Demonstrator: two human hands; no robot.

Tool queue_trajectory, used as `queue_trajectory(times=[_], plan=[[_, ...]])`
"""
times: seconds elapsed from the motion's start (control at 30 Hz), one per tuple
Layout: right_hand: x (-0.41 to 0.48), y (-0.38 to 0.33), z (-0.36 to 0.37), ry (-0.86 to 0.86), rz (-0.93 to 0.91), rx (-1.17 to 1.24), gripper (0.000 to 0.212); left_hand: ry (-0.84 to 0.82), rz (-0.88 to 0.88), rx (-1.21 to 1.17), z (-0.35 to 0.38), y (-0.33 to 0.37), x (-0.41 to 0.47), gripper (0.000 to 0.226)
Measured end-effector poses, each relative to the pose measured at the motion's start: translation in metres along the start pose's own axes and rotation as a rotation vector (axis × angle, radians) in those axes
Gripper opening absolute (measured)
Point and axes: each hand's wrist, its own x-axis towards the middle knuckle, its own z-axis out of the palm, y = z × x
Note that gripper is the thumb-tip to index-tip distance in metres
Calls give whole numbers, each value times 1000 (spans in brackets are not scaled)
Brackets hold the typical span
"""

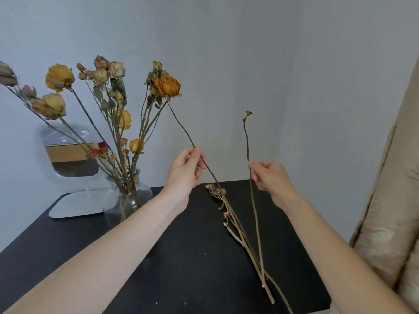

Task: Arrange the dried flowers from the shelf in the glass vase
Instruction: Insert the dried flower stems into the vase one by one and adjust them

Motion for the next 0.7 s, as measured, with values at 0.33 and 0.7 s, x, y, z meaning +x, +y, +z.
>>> queue_trajectory(times=[0.33,0.7], plan=[[-16,-7,6,16,-5,56,28,-217,-49,219,-26,8,-31,24],[-23,-15,26,-47,-7,50,22,-334,283,622,-49,59,-47,27]])
